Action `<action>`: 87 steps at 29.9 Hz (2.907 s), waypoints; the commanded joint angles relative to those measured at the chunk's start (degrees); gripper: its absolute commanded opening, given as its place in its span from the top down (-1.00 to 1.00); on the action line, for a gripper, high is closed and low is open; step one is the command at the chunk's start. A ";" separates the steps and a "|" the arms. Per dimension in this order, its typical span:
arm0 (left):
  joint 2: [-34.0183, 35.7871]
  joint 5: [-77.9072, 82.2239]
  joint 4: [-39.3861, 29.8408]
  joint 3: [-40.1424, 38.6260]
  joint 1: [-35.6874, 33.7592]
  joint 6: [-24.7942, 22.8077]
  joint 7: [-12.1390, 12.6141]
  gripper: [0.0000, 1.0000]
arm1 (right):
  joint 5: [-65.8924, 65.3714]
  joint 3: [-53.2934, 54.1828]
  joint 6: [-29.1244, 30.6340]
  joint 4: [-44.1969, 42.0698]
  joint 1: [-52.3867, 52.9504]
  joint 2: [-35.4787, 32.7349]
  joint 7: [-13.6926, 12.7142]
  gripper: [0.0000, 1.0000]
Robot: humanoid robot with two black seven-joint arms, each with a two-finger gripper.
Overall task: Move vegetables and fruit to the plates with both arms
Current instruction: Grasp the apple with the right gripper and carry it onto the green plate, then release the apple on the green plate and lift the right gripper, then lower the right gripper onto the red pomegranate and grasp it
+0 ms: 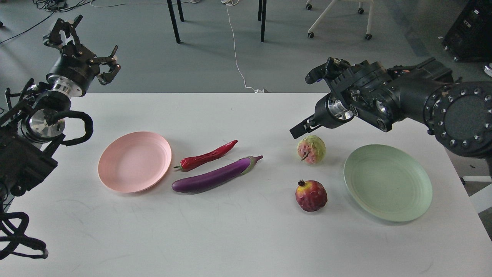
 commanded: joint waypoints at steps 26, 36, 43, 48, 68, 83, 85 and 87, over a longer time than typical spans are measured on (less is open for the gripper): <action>0.84 0.22 -0.09 0.17 0.54 -0.02 0.46 -0.96 | -2.38 -0.90 -0.17 11.55 6.94 -8.68 0.18 0.04; -0.04 0.31 -0.09 0.17 0.80 -0.86 0.19 -0.96 | -10.48 -1.96 -0.26 18.14 5.71 -24.60 0.18 -0.01; -1.09 0.39 -0.09 0.35 0.80 -0.81 0.19 -0.96 | -10.56 -1.17 -2.89 17.18 0.26 -27.42 0.27 -0.14; -1.18 0.39 -0.09 0.35 0.71 -0.72 0.28 -0.96 | -10.65 -0.20 -3.07 17.09 -0.27 -27.42 0.01 -0.61; -1.36 0.39 -0.09 0.35 0.54 -0.63 0.28 -0.96 | -5.56 8.14 0.62 26.40 13.35 -17.94 -2.28 -0.94; -0.48 0.48 -0.09 0.53 0.89 -0.86 0.19 -0.96 | -4.94 3.49 -1.66 30.80 9.84 -4.40 -1.93 -0.87; -0.39 0.48 -0.09 0.53 0.80 -0.86 0.19 -0.96 | -3.98 2.87 -2.01 30.71 9.49 -3.08 -1.84 -0.87; -0.22 0.48 -0.09 0.53 0.80 -0.86 0.19 -0.96 | -2.92 1.56 -2.01 30.80 9.49 -1.93 -1.75 -0.86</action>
